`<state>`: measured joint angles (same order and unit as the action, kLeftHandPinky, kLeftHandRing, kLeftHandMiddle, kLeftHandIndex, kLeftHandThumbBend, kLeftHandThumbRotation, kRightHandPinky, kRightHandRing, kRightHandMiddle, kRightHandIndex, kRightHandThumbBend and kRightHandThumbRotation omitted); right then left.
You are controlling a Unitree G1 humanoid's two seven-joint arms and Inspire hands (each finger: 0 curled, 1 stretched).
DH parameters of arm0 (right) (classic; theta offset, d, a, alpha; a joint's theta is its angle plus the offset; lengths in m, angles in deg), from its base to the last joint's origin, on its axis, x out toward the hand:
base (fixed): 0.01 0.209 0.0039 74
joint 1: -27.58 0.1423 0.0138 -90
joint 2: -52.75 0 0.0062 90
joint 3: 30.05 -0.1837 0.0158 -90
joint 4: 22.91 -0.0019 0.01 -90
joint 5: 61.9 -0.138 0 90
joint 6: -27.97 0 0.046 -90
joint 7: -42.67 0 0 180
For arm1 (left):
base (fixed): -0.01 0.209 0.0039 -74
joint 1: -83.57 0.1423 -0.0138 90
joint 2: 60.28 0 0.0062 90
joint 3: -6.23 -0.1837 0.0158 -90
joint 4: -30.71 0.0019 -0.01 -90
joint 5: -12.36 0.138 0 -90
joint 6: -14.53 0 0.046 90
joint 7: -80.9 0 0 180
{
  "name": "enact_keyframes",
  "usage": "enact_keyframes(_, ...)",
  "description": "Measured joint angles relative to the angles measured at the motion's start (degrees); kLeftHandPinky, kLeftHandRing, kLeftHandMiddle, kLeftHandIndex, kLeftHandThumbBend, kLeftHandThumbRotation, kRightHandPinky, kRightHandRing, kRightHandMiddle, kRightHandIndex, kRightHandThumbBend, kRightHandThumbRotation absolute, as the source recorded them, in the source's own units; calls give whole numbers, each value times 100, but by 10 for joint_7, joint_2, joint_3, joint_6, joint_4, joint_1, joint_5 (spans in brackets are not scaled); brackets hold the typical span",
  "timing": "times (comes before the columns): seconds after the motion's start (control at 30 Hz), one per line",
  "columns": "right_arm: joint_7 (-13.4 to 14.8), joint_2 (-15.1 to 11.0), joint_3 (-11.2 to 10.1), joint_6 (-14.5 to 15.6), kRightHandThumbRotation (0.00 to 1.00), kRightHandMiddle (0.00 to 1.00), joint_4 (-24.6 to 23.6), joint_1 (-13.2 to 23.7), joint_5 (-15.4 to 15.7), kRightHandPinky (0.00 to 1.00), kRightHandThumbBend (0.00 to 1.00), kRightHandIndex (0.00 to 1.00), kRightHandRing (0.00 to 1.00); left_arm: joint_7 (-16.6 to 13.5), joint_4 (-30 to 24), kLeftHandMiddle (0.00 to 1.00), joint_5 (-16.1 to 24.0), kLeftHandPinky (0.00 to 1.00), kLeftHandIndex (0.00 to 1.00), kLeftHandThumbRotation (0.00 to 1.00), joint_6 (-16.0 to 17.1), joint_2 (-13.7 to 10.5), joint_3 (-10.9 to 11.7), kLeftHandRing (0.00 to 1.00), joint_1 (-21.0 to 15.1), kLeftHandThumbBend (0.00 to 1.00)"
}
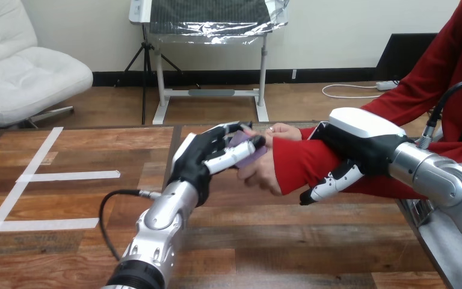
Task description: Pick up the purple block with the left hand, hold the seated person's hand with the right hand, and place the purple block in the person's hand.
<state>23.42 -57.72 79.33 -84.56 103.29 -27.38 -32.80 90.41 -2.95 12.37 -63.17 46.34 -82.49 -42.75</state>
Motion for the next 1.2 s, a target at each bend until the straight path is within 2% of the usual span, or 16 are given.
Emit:
enact_keyframes(0.27, -13, -1, 0, -2, 45, 43, -1, 0, 1, 31, 93, 47, 36, 1, -44, 87, 2, 75, 82, 68, 0, -1, -4, 84, 13, 56)
enact_keyframes(0.47, -33, -6, 0, 4, 48, 50, -5, 0, 1, 35, 97, 54, 42, 11, -83, 86, -9, 79, 82, 64, -1, -6, 0, 84, 32, 58)
enact_keyframes(0.67, -60, -12, 0, 18, 50, 59, -15, 0, 1, 42, 100, 63, 52, 20, -137, 86, -32, 82, 81, 59, -18, -7, 11, 85, 61, 59)
enact_keyframes(0.83, -87, -16, 0, 40, 51, 71, -26, 0, -1, 54, 100, 73, 67, 28, -183, 86, -49, 82, 81, 59, -34, -9, 19, 86, 88, 59)
enact_keyframes(1.07, -136, -19, 0, 85, 51, 82, -45, 0, -2, 65, 100, 81, 78, 29, -239, 86, -63, 82, 79, 60, -52, -14, 23, 87, 127, 56)
enact_keyframes(1.2, -161, -19, 0, 108, 49, 86, -54, 0, -9, 69, 100, 86, 82, 28, -268, 87, -63, 86, 80, 62, -56, -21, 22, 90, 148, 54)
